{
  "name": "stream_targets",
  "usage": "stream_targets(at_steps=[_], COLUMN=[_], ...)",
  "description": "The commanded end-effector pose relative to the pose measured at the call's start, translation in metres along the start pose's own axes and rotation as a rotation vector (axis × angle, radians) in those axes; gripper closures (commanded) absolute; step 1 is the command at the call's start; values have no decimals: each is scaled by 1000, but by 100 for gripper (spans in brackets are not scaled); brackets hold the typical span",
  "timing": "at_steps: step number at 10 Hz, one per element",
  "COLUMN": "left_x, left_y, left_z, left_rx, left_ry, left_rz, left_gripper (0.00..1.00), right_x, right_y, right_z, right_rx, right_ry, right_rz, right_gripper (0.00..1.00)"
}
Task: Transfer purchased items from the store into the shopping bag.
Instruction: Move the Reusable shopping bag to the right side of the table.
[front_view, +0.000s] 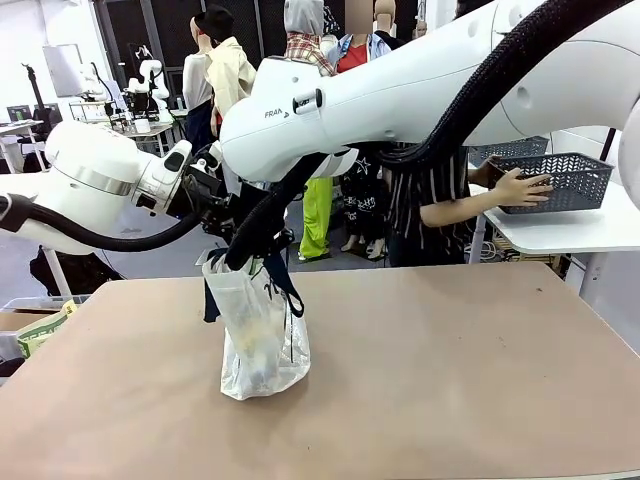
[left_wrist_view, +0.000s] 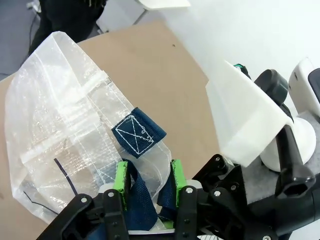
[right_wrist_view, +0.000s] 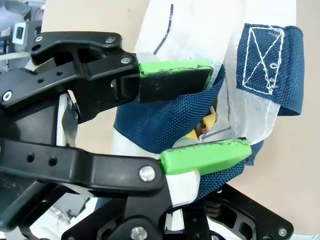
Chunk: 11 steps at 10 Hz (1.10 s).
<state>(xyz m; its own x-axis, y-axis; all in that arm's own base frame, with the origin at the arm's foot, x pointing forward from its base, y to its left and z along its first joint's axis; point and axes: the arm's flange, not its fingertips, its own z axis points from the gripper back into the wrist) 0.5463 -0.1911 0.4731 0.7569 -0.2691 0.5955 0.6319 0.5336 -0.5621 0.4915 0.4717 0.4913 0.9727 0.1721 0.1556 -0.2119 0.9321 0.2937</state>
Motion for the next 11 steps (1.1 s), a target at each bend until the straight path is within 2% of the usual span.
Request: stream_targets(at_steps=[1,11], left_x=[8,30], left_y=[-4,-7], left_z=[-4,-34], left_rx=[-48,-3], left_ry=[8,137], left_rz=[-35,-49], left_gripper=[56,56], right_x=[1,0], right_y=[13,30], right_z=[-8,-20], right_rx=[-2,-13], right_ry=[20,50], right_rz=[54,97], right_gripper=[100,100])
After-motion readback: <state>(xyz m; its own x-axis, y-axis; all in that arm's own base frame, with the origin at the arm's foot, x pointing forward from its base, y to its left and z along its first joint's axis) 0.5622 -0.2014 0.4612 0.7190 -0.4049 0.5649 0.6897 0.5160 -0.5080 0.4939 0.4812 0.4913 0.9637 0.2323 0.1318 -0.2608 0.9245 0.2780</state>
